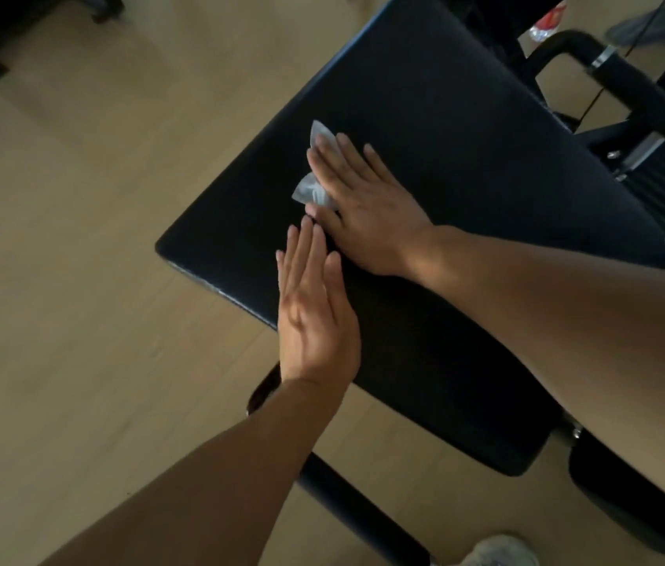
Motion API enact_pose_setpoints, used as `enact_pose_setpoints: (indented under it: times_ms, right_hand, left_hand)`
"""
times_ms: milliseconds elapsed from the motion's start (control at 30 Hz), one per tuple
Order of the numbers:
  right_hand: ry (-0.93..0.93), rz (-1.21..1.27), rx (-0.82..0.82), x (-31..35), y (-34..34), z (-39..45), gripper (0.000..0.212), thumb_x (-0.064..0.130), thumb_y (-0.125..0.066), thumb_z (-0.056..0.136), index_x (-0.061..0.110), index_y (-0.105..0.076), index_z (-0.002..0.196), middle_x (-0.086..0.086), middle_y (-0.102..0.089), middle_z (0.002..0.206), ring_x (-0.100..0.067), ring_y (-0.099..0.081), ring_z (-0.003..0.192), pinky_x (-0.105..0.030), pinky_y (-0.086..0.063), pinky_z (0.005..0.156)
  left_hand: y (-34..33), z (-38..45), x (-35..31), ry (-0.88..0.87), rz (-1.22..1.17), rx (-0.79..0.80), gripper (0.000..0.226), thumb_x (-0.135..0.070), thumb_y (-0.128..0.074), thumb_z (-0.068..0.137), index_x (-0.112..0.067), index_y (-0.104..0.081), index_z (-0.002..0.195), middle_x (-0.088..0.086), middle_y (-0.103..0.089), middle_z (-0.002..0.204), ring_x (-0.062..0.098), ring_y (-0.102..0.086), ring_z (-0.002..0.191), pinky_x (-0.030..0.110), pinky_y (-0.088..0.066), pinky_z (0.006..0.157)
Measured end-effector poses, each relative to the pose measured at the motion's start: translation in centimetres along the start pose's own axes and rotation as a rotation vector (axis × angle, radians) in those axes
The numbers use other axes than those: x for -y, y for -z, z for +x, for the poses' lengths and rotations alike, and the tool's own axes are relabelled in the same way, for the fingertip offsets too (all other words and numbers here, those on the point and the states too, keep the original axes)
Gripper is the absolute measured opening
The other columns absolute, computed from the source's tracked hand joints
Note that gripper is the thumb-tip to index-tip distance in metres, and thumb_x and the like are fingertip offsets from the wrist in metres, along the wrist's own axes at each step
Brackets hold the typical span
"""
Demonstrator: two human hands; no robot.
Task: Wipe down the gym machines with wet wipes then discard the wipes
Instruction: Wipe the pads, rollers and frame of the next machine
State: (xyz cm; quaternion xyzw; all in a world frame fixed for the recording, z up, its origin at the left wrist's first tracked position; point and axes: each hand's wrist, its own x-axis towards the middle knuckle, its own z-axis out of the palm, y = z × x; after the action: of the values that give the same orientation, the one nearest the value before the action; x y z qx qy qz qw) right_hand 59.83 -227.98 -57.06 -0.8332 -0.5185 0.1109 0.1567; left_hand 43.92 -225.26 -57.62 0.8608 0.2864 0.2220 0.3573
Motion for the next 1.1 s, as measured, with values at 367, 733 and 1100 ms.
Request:
enact_pose_setpoints:
  times_ms: [367,733,1100]
  right_hand:
    - [0.101,-0.059,0.013,7.5,-3.5,-2.7,0.063,0.047,-0.011,0.109,0.018,0.005,0.162,0.000,0.013,0.170,-0.014,0.015,0.155,-0.039,0.006,0.127]
    - [0.211,-0.061,-0.088,10.2,-4.3,1.6,0.059,0.043,-0.013,0.110,0.019,0.000,0.162,0.000,0.009,0.170,-0.015,0.013,0.156,-0.037,0.006,0.127]
    - [-0.720,0.192,-0.296,7.1,-10.5,-16.7,0.062,0.048,-0.015,0.110,0.019,-0.001,0.163,-0.002,0.003,0.170,-0.017,0.007,0.157,-0.044,-0.008,0.128]
  left_hand:
    - [5.4,-8.5,7.1,-0.102,0.254,-0.021,0.052,-0.027,-0.027,0.108,-0.005,-0.023,0.155,0.005,-0.016,0.166,0.018,-0.012,0.155,0.041,-0.012,0.126]
    - [4.2,-6.3,5.7,0.166,0.127,-0.092,0.050,-0.037,-0.019,0.111,-0.028,-0.018,0.160,-0.016,-0.012,0.166,-0.005,-0.007,0.151,0.037,-0.016,0.126]
    - [3.6,-6.9,6.1,-0.230,0.627,0.117,0.052,-0.031,-0.029,0.108,-0.009,-0.033,0.155,0.004,-0.025,0.165,0.018,-0.015,0.155,0.045,-0.013,0.126]
